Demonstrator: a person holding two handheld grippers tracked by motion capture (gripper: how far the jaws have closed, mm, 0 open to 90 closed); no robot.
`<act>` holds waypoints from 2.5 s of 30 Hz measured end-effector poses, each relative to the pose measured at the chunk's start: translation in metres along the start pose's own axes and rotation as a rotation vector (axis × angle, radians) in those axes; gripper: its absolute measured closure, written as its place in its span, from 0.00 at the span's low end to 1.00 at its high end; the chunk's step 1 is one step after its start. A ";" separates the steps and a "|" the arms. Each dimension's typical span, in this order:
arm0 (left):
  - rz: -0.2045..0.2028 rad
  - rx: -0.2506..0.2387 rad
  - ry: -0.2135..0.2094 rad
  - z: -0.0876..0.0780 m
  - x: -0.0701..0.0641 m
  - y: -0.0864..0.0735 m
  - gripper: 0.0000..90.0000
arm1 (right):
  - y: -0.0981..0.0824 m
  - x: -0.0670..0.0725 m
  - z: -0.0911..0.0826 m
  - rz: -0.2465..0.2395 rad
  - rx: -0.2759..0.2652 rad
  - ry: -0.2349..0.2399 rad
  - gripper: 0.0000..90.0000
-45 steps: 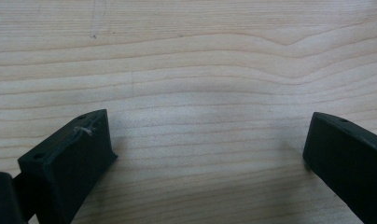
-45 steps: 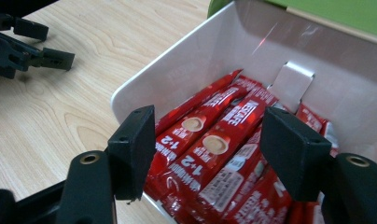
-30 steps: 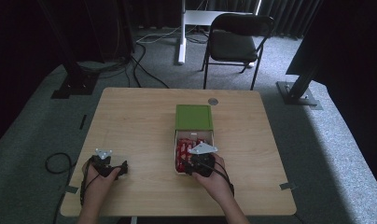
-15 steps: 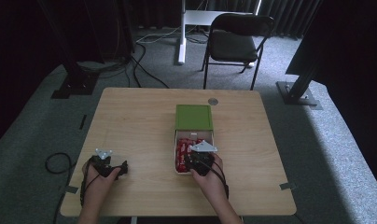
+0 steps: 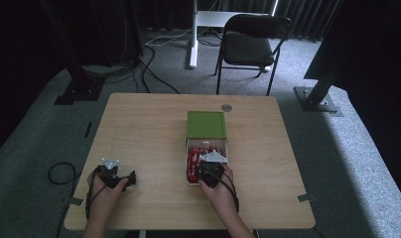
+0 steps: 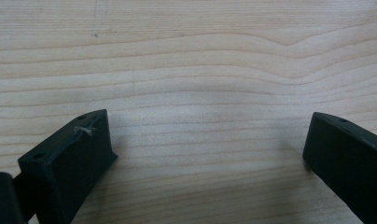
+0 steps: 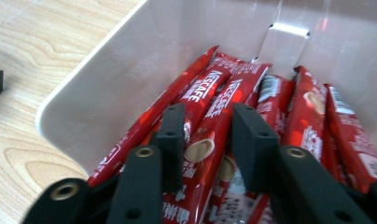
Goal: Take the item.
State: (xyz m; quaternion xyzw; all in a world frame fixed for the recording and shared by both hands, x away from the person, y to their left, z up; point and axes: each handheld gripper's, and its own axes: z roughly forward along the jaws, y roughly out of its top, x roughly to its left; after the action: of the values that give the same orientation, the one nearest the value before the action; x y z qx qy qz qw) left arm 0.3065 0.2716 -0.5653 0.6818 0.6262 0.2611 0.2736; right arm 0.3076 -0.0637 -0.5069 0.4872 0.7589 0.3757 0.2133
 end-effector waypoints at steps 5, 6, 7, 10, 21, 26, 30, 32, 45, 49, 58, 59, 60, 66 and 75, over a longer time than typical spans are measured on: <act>0.000 0.000 0.000 0.000 0.000 0.000 0.02 | 0.000 -0.001 0.000 0.005 0.002 -0.006 0.85; 0.002 0.002 0.000 0.000 0.000 0.000 0.02 | 0.000 -0.002 0.000 0.012 0.002 -0.005 0.86; 0.002 0.002 0.000 0.000 0.000 0.000 0.02 | 0.000 -0.003 -0.001 0.026 -0.004 0.001 0.87; 0.002 0.002 0.000 0.000 0.000 0.000 0.02 | -0.001 -0.005 -0.003 0.065 -0.022 0.016 0.90; 0.002 0.002 0.000 0.000 0.000 0.000 0.02 | 0.003 -0.008 -0.013 0.052 -0.053 0.071 0.93; 0.002 0.002 0.000 0.000 0.000 0.000 0.02 | 0.004 -0.009 -0.017 0.044 -0.063 0.077 0.93; 0.002 0.002 0.000 0.000 0.000 0.000 0.02 | 0.009 -0.012 -0.027 0.052 -0.079 0.118 0.93; 0.002 0.002 0.000 0.000 0.000 0.000 0.02 | 0.011 -0.013 -0.031 0.042 -0.079 0.125 0.93; 0.002 0.002 0.000 0.000 0.000 0.000 0.02 | 0.017 -0.017 -0.052 0.027 -0.113 0.156 0.93; 0.003 0.002 0.001 0.000 0.000 0.000 0.02 | 0.018 -0.018 -0.056 0.026 -0.119 0.165 0.93; 0.002 0.001 0.000 0.000 0.000 0.000 0.02 | 0.025 -0.021 -0.069 0.029 -0.149 0.208 0.93; 0.002 0.001 0.000 0.000 0.000 0.000 0.02 | 0.026 -0.021 -0.070 0.033 -0.152 0.213 0.93; 0.003 0.001 0.000 0.000 0.000 0.000 0.02 | 0.027 -0.022 -0.071 0.036 -0.158 0.212 0.93; 0.002 0.001 0.000 0.000 0.000 0.000 0.02 | 0.034 -0.027 -0.076 0.030 -0.177 0.211 0.93; 0.003 0.001 0.001 0.000 0.000 0.000 0.02 | 0.044 -0.036 -0.082 0.032 -0.212 0.198 0.93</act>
State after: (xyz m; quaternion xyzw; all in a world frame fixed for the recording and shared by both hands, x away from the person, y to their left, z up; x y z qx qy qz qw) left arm 0.3065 0.2718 -0.5653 0.6826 0.6255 0.2614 0.2729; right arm 0.2921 -0.1155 -0.4226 0.4344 0.7244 0.5035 0.1817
